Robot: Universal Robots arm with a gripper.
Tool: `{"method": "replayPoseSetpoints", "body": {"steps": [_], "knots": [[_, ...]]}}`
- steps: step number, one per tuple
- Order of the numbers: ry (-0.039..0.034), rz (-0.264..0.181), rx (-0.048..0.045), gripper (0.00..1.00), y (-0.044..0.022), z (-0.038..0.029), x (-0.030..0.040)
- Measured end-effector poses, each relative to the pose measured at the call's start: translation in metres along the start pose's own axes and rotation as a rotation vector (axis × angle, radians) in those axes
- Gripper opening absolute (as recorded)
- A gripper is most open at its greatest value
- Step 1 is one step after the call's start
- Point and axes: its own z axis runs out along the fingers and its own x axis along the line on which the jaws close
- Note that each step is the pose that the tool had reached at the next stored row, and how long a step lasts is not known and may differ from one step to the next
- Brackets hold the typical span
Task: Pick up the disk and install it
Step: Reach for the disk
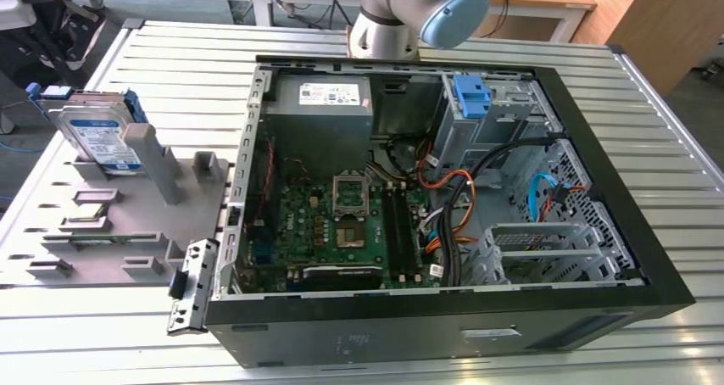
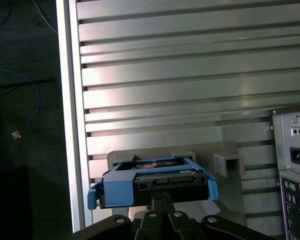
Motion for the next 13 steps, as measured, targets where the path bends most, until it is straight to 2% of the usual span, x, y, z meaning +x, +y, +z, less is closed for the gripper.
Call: {"method": "replayPoseSetpoints", "body": {"steps": [5,13], "knots": [[-0.004,-0.002,-0.0004,0.11,0.0,0.001,0.0012],[-0.0051,-0.006,0.0006,0.11,0.0003,0.0023,0.0017]]}}
